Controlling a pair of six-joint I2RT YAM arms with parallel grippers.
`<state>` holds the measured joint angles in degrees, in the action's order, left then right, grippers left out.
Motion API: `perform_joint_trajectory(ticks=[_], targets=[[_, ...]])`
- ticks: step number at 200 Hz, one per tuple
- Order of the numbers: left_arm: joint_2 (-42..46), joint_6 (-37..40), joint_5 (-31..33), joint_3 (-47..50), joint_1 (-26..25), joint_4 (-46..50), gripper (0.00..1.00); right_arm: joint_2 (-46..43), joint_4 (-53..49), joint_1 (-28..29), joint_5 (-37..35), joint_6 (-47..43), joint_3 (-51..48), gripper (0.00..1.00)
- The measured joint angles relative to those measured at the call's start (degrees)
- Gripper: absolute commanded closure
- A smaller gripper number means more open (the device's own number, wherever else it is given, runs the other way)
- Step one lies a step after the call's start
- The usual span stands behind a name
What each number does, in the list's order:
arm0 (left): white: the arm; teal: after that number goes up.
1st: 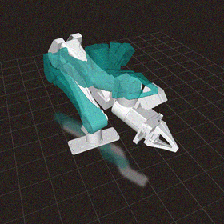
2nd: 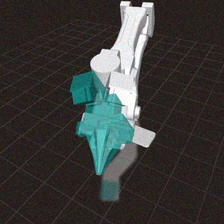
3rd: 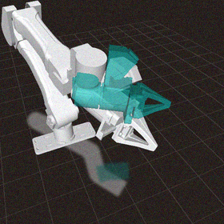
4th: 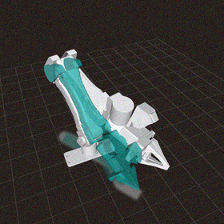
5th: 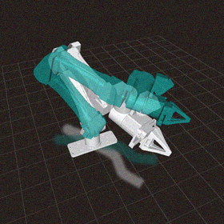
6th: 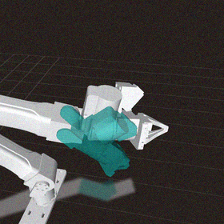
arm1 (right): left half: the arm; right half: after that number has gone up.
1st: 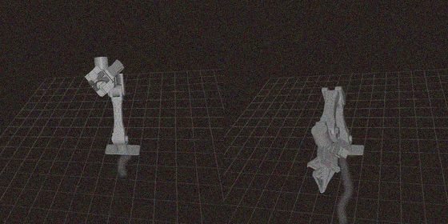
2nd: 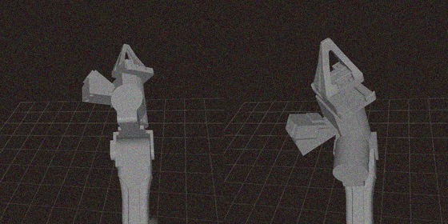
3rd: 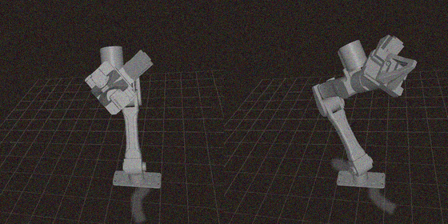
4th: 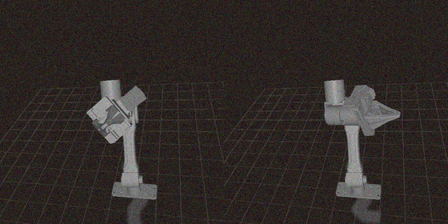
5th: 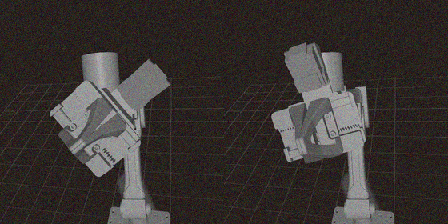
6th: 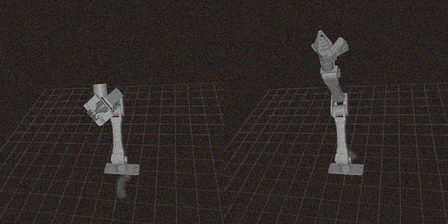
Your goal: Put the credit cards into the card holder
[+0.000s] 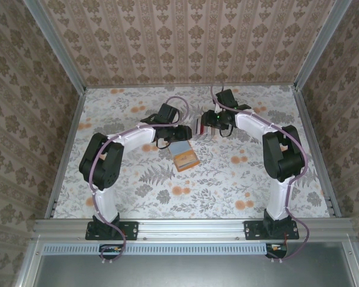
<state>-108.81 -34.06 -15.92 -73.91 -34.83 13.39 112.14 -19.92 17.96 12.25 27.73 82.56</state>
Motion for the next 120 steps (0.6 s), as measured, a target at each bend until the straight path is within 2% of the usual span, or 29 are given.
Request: perform_joint_trajectory(ticks=[120], targets=[[-1.2,-0.2,-0.4,0.4,0.0,-0.6,0.45,-2.5,-1.5,0.3,-1.4,-0.6,-0.2,0.55]])
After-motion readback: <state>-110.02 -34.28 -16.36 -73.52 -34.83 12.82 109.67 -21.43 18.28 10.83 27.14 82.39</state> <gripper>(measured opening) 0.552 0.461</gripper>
